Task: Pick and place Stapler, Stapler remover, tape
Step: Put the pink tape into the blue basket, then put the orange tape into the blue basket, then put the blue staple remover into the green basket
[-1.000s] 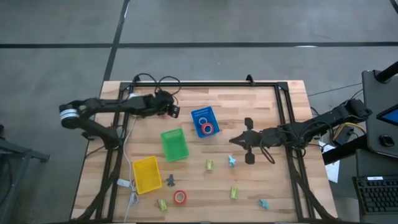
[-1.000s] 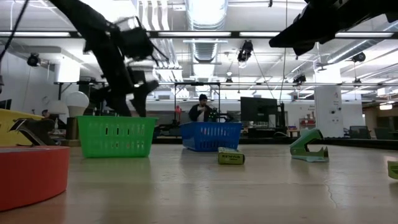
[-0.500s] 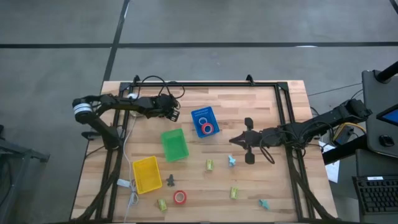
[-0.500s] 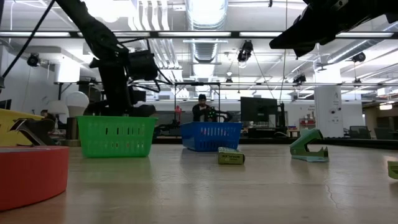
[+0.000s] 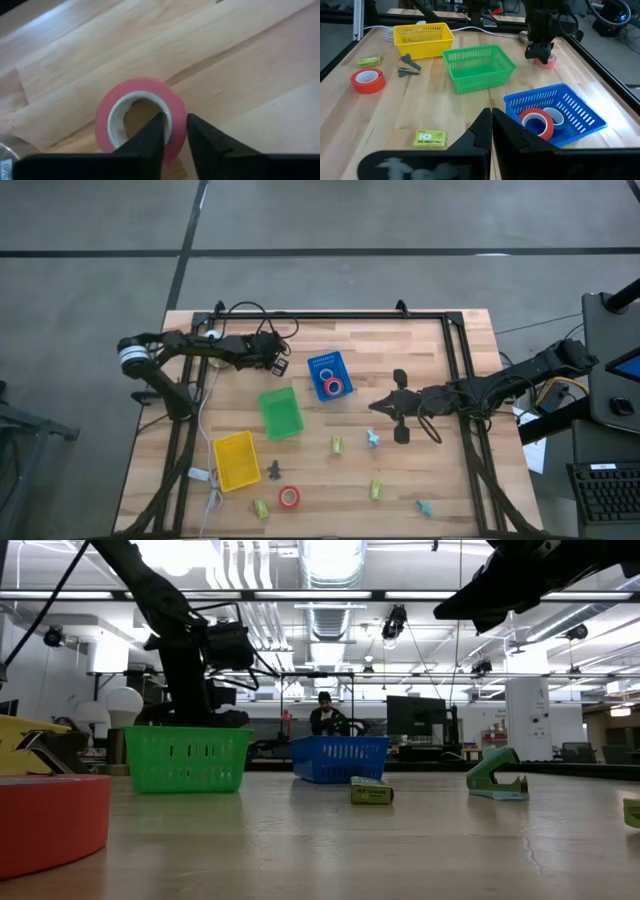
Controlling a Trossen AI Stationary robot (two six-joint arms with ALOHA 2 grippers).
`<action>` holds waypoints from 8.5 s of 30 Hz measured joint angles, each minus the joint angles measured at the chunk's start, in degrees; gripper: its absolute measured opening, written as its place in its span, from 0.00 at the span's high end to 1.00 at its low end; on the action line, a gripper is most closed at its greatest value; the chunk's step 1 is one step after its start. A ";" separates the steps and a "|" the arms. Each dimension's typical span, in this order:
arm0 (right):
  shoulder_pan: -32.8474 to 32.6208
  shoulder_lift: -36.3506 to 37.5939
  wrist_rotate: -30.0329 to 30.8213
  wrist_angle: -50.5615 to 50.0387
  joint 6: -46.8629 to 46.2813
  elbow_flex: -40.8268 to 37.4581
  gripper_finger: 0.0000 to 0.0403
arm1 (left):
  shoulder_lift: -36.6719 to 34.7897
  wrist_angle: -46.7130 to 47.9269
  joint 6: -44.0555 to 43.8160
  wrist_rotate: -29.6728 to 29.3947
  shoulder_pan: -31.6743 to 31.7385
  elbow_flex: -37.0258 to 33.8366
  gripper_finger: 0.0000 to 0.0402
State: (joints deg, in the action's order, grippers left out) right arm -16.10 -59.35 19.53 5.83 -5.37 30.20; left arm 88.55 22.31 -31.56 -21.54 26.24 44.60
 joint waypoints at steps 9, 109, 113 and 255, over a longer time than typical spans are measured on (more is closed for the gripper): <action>0.00 -0.02 0.07 -0.01 0.00 -0.45 0.98 | -4.67 -0.21 1.87 -0.45 -0.06 0.92 0.92; 0.00 -0.04 0.09 1.41 -1.09 -1.68 0.98 | -0.46 -9.88 7.73 28.22 -46.35 14.19 0.58; 0.00 -0.04 0.09 1.43 -1.07 -1.71 0.98 | 1.17 -9.75 6.82 28.07 -49.69 14.19 0.58; 0.00 -0.02 0.04 1.91 -0.63 -2.13 0.98 | 14.61 -22.56 17.07 0.37 -34.40 24.44 0.58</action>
State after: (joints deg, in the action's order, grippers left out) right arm -16.10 -59.37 19.57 7.75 -6.00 28.07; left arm 103.15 -0.25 -14.49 -21.17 -8.16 69.04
